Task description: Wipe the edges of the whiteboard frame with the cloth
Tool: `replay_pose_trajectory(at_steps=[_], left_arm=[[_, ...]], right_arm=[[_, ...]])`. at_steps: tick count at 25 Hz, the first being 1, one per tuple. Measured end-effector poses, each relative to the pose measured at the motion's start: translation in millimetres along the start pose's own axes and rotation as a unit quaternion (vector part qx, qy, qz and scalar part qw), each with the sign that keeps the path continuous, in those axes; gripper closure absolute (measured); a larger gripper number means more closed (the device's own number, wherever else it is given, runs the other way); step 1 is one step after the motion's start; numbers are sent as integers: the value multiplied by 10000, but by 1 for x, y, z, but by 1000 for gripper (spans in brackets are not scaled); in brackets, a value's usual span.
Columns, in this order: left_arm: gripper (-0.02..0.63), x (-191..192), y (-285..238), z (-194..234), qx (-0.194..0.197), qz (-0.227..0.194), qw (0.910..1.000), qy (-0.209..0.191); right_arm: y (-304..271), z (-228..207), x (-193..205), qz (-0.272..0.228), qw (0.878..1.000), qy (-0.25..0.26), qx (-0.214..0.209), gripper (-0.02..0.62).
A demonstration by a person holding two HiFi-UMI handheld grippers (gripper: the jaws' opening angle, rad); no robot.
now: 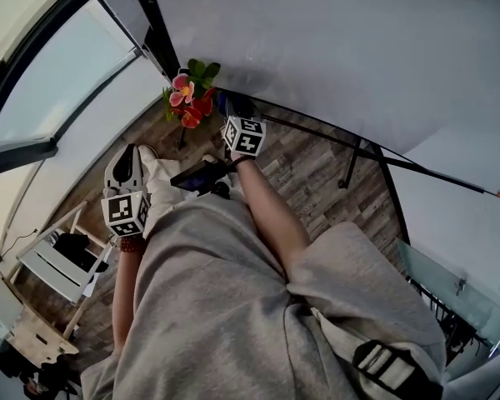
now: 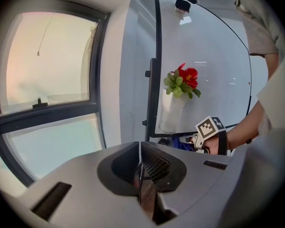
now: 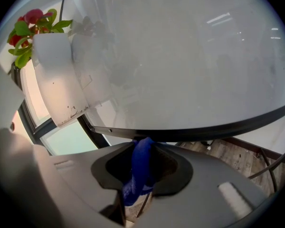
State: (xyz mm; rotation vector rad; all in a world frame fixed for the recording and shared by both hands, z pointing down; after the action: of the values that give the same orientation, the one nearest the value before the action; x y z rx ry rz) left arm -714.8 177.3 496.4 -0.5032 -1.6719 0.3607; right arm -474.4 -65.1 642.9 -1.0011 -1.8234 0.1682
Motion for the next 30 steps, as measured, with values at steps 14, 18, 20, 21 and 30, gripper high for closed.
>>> replay_pose_trajectory(at_steps=[14, 18, 20, 21, 30], left_arm=[[584, 17, 25, 38, -411, 262, 9987, 177], [584, 19, 31, 48, -458, 302, 9983, 170], [584, 17, 31, 52, -484, 294, 9983, 165], [584, 17, 31, 54, -484, 294, 9983, 166], [584, 6, 9, 39, -58, 19, 10000, 3]], right_arm=[[-29, 64, -1, -95, 9995, -90, -291, 485], [-34, 72, -2, -91, 9993, -54, -348, 483], [-34, 74, -1, -56, 9993, -28, -378, 485], [-34, 74, -1, -38, 9992, -15, -393, 485], [-28, 60, 12, 620, 9960, 261, -593, 483]])
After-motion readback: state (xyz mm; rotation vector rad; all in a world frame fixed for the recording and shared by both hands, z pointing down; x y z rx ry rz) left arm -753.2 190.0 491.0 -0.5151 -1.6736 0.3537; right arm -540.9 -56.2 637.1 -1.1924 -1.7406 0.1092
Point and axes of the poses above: the fingertips, and each gripper's own axes: y backward along the fingers, z to its left, x out of its underside, the point moved 10 cm from there along y, backward along the fingers, and after that the axes turned 12 degrees about -y, right-handed, at the moved point
